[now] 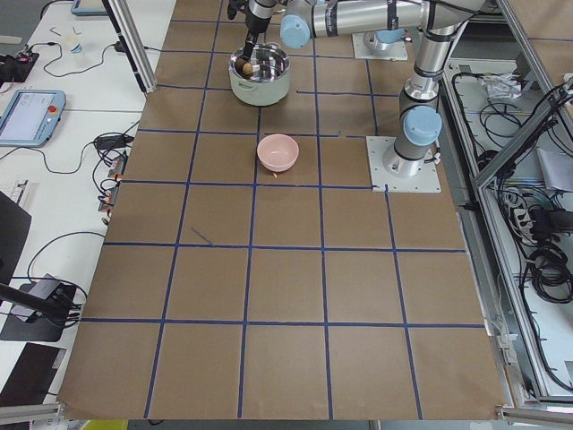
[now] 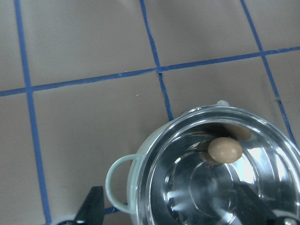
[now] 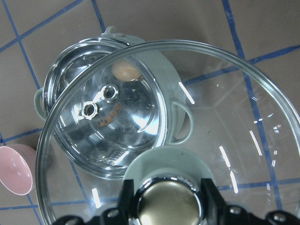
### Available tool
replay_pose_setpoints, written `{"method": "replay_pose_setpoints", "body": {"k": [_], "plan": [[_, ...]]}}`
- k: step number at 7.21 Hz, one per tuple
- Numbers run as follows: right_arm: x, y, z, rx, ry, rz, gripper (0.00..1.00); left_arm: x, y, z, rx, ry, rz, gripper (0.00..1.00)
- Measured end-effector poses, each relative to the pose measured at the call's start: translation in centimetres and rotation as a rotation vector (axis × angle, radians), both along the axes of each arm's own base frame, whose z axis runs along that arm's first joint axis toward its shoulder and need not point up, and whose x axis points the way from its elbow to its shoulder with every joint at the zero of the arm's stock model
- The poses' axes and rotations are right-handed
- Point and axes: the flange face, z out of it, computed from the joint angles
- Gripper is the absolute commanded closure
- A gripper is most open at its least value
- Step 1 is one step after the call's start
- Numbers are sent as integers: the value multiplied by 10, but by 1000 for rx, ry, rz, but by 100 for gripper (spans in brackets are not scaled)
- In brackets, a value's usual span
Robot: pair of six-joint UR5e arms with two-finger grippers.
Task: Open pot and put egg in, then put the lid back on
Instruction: 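Withdraw the left gripper while the right gripper brings the lid over the pot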
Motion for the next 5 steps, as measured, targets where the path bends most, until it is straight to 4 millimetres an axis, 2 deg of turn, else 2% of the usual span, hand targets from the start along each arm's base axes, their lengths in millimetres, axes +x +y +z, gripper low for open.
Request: {"method": "replay_pose_setpoints", "body": {"k": [1, 2, 4, 5], "plan": [[19, 0, -4, 9, -1, -5, 52, 14, 20, 22, 31, -43, 4, 0], [47, -4, -10, 2, -2, -22, 52, 21, 38, 40, 59, -84, -5, 0], [120, -18, -32, -54, -23, -81, 51, 31, 55, 85, 111, -122, -26, 0], [152, -23, -46, -84, -42, -100, 51, 40, 57, 96, 136, -123, -16, 0]]}}
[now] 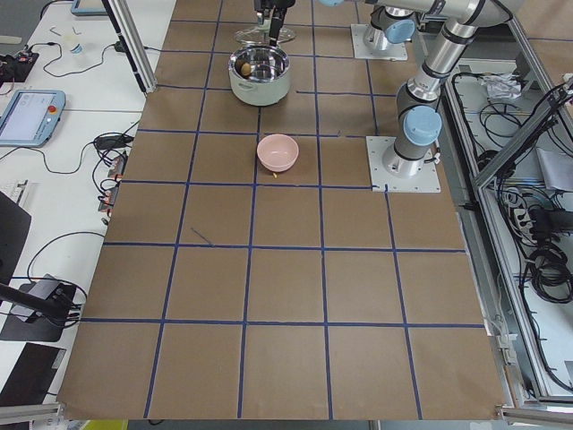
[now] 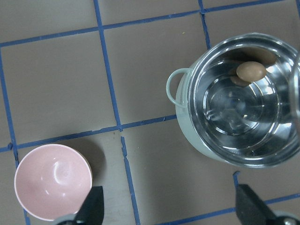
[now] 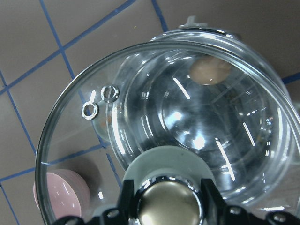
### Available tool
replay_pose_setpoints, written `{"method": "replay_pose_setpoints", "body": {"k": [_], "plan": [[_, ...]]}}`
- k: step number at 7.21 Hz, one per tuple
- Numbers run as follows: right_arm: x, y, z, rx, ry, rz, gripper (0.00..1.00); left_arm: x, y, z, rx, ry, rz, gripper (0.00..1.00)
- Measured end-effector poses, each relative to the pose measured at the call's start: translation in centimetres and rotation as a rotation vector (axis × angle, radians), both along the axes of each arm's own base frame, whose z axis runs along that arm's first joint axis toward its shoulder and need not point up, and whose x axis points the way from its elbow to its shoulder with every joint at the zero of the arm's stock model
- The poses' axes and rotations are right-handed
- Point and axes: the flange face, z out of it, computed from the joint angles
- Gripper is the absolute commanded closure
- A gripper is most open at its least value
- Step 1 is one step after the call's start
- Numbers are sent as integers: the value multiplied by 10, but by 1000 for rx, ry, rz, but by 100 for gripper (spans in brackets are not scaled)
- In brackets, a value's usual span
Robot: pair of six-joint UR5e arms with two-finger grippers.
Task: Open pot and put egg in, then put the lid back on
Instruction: 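Withdraw the left gripper while the right gripper brings the lid over the pot, then lower the glass lid onto the pot and release the knob with the right gripper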
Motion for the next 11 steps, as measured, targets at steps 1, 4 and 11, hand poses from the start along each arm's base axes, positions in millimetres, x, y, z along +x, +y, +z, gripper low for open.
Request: {"method": "replay_pose_setpoints", "body": {"k": [1, 4, 11], "plan": [[19, -3, -12, -16, -11, -3, 51, 9, 0, 2, 21, -1, 10, 0], [24, -11, -32, -38, 11, 56, 51, 41, -3, 3, 71, -36, 53, 0], [-18, -25, -43, -24, 74, 35, 51, 39, -13, 11, 63, -102, 30, 0]]}}
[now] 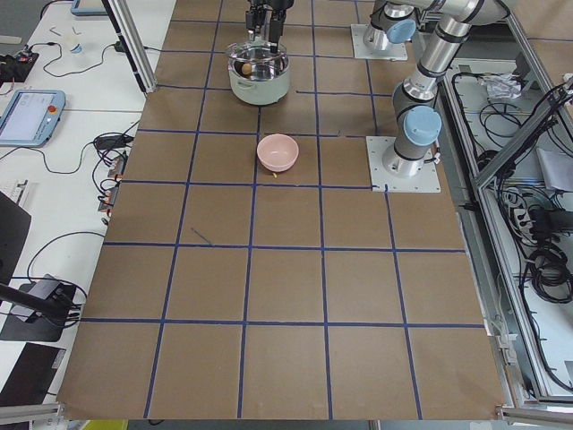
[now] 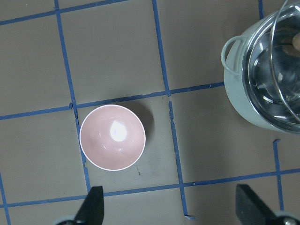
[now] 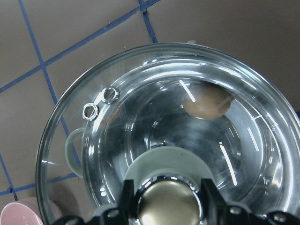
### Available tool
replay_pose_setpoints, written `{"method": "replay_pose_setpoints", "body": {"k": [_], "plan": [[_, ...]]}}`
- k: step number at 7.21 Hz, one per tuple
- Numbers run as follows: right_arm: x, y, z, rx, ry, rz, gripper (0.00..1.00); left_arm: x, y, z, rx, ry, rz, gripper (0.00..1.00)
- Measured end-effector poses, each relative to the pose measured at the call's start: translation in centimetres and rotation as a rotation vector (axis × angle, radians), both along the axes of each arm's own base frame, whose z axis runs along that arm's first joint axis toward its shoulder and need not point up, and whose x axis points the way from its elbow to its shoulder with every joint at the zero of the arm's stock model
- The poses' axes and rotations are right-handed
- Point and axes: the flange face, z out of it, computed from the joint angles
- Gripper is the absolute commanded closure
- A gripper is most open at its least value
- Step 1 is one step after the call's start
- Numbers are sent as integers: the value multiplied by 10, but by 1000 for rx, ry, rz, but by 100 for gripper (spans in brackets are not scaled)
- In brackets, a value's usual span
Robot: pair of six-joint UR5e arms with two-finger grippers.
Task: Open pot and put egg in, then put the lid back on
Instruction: 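Lower the glass lid onto the pot and release the knob with the right gripper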
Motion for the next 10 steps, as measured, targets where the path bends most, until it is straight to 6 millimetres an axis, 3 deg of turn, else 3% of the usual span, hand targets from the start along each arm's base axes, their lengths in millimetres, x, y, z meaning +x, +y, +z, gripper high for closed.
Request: {"method": "replay_pose_setpoints", "body": {"k": [3, 7, 10], "plan": [[-3, 0, -1, 3, 2, -1, 48, -2, 1, -3, 4, 12, -2, 0], [-2, 4, -6, 19, 2, -12, 21, -2, 3, -6, 10, 10, -3, 0], [-3, 7, -12, 30, 7, -14, 15, -3, 4, -5, 7, 11, -4, 0]]}}
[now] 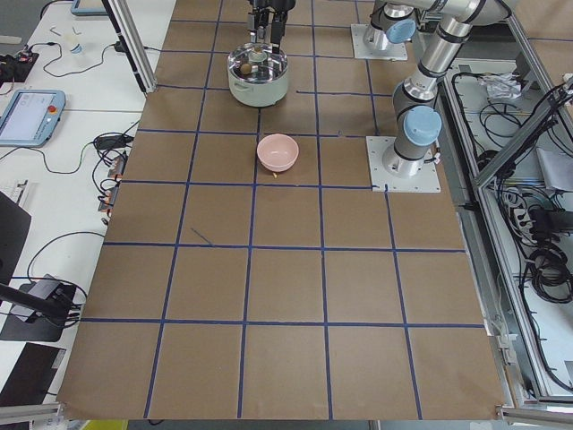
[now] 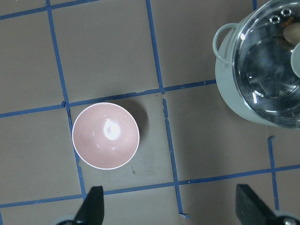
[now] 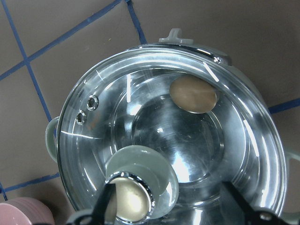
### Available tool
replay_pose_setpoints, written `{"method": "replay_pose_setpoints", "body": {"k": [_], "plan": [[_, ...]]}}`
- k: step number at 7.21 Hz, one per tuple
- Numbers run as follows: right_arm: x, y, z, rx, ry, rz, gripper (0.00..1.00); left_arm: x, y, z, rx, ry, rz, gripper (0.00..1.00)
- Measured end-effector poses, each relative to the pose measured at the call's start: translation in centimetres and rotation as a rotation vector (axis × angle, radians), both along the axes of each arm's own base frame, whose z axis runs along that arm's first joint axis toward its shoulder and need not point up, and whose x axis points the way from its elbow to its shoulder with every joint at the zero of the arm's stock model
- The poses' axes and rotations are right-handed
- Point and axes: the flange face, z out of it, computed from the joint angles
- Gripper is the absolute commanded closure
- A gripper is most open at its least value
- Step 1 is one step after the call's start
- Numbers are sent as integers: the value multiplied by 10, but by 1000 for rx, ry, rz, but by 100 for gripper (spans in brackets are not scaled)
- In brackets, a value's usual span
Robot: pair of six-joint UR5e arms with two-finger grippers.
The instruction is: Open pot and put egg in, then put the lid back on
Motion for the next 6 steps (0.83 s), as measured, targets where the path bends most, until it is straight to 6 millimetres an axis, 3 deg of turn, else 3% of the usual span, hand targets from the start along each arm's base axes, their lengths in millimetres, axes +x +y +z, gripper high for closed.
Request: {"method": "replay_pose_setpoints", "body": {"k": [2, 3, 6], "plan": [[-16, 2, 15, -34, 48, 2, 8, 0, 0, 0, -1, -1, -1, 0], [-36, 9, 32, -50, 103, 39, 0, 0, 0, 0, -1, -1, -1, 0], [-142, 51, 93, 3, 273, 193, 0, -1, 0, 0, -1, -1, 0, 0]]}}
